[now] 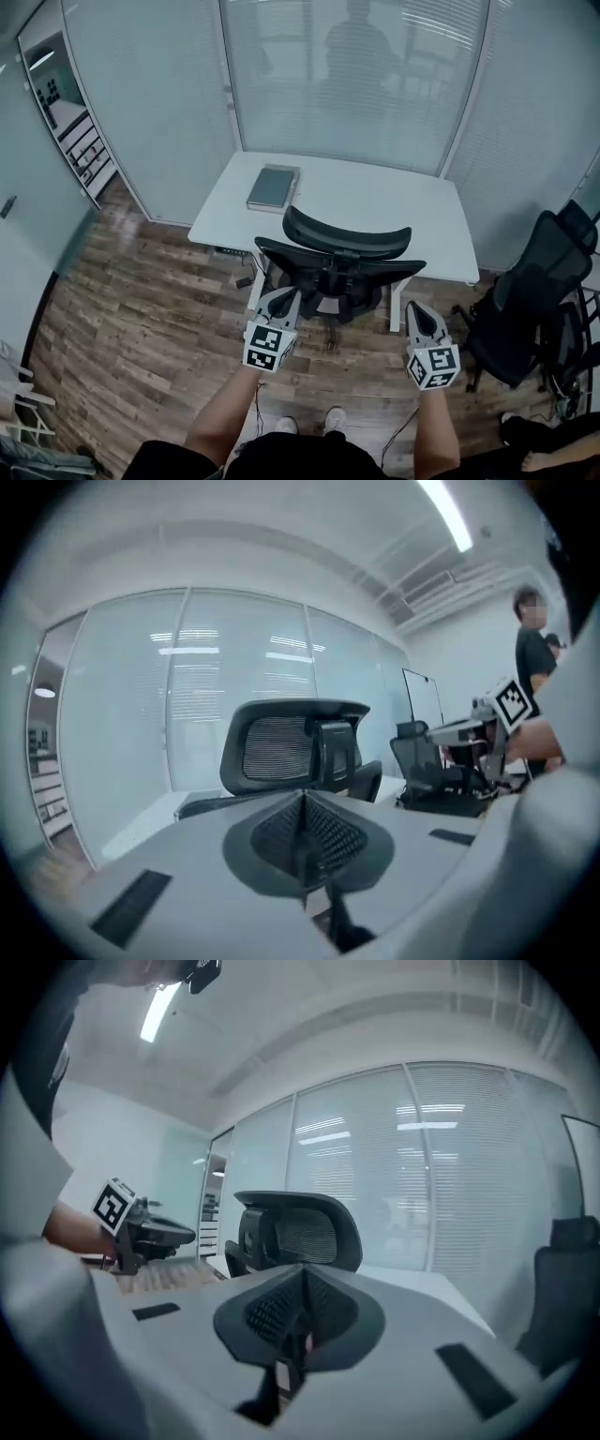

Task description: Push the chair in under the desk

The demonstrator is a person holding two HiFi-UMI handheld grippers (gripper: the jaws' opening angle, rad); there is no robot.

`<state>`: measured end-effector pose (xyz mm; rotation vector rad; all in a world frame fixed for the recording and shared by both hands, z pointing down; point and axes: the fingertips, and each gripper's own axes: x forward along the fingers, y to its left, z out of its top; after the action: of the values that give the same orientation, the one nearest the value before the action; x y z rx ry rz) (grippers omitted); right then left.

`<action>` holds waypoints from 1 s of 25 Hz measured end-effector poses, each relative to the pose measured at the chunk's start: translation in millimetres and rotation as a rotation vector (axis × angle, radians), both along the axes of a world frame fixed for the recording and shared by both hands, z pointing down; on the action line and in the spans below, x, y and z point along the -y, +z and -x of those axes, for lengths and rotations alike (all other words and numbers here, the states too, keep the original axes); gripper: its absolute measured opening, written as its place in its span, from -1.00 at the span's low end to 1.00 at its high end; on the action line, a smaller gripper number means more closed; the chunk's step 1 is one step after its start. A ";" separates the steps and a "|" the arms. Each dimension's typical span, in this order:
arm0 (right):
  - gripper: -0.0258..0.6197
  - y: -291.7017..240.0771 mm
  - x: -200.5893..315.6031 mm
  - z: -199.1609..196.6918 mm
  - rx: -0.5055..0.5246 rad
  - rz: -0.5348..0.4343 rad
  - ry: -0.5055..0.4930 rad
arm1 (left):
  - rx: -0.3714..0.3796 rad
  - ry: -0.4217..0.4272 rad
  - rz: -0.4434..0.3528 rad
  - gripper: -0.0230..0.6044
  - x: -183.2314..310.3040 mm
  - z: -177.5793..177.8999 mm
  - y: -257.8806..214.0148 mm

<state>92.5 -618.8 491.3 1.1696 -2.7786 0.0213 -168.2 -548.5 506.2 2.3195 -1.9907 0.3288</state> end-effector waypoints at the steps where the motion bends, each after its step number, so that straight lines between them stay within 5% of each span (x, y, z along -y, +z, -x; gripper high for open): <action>1: -0.92 -2.7 -4.6 -1.4 0.021 0.006 0.035 | -0.036 -0.006 -0.007 -0.89 -2.6 -3.4 0.2; 7: -0.92 -12.8 -10.1 5.8 0.028 -0.012 0.142 | -0.055 -0.002 -0.051 -0.89 -8.3 -21.4 -3.8; 10: -0.92 -14.9 -9.6 12.3 0.006 -0.029 0.128 | -0.032 -0.004 -0.067 -0.89 -6.7 -24.1 -6.5; 16: -0.92 -3.8 -4.5 11.3 0.076 0.087 0.137 | -0.077 -0.012 -0.049 -0.89 -4.2 -24.3 -5.1; 25: -0.92 -9.4 -2.6 25.1 0.031 0.038 0.086 | -0.072 0.020 -0.039 -0.89 3.2 -23.6 -2.8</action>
<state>67.4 -616.2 481.9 1.2888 -2.7397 0.1001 -144.6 -551.7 503.4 2.3406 -1.9592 0.2060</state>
